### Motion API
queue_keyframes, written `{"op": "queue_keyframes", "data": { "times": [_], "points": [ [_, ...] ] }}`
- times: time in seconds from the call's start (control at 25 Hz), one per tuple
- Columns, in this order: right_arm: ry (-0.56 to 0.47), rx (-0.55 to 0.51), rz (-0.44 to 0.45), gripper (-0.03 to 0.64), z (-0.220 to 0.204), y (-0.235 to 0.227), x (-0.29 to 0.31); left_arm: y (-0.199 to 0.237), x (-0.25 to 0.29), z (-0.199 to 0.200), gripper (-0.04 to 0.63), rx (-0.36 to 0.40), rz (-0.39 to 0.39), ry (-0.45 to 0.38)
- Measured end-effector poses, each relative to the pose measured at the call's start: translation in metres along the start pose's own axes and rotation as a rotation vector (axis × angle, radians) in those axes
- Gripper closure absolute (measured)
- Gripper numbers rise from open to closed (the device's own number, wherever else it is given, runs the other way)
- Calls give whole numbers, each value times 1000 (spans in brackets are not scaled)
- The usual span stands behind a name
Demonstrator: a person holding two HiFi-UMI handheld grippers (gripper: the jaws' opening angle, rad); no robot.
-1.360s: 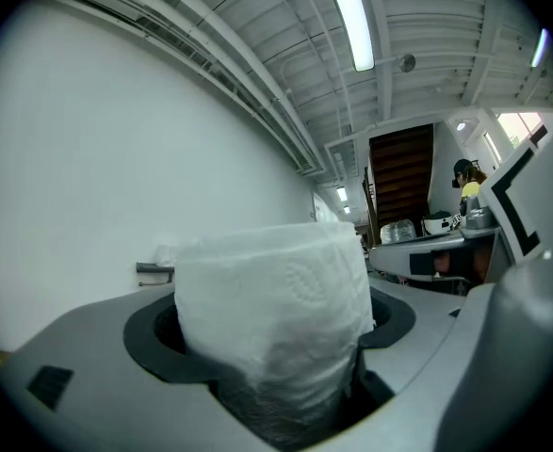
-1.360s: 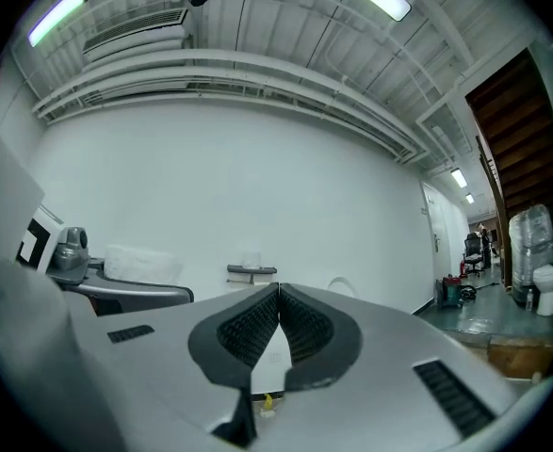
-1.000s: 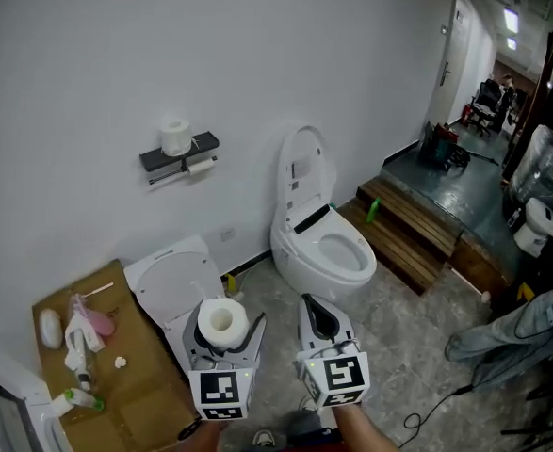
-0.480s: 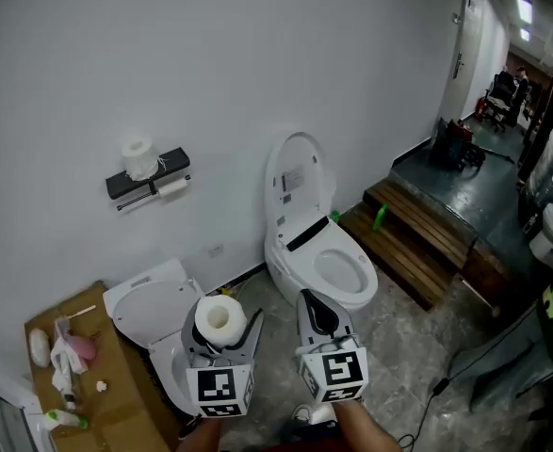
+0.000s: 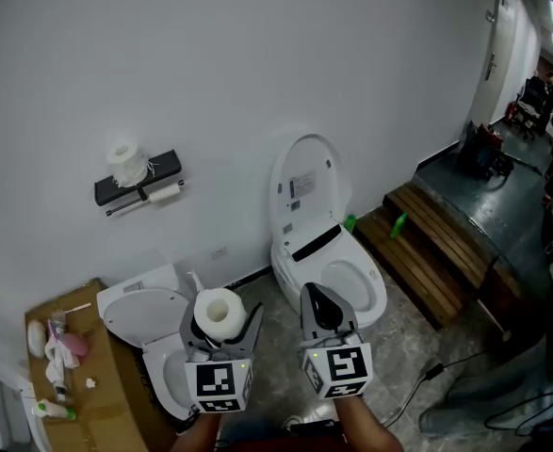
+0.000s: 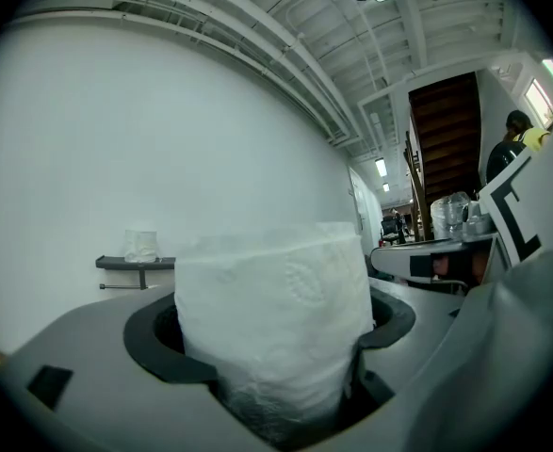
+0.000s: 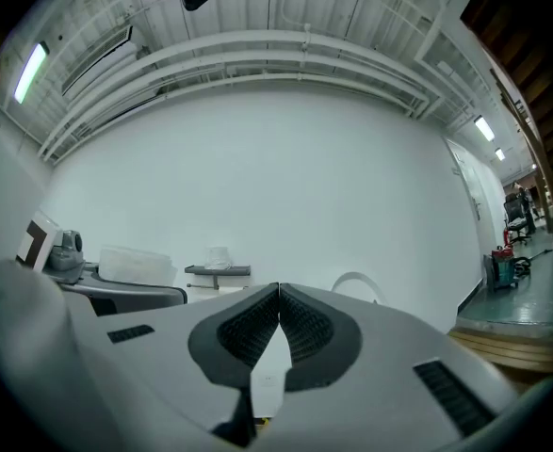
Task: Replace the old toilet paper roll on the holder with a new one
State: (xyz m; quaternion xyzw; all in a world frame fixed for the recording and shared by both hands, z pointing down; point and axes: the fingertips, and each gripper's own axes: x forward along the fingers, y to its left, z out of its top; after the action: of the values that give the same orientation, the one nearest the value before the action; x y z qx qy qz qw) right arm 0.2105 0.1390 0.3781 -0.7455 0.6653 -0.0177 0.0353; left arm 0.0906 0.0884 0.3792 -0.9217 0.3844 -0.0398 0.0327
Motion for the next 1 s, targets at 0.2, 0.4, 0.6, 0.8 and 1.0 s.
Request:
{"op": "queue_keyframes", "data": {
  "times": [0.2,0.4,0.6,0.8,1.0],
  "points": [
    [22,-8,61,600,-11,5,56,31,39,-11,150,-6,45,9],
    [31,-51,108,599,-17,20,129,86,86,-16,150,-26,87,-15],
    [50,-94,176,600,-11,51,223,163,133,-19,150,-27,154,-19],
    [77,-97,257,599,-21,97,315,242,169,-32,150,-35,234,-1],
    [104,-110,343,600,-34,145,373,299,184,-46,150,-59,293,18]
  ]
}}
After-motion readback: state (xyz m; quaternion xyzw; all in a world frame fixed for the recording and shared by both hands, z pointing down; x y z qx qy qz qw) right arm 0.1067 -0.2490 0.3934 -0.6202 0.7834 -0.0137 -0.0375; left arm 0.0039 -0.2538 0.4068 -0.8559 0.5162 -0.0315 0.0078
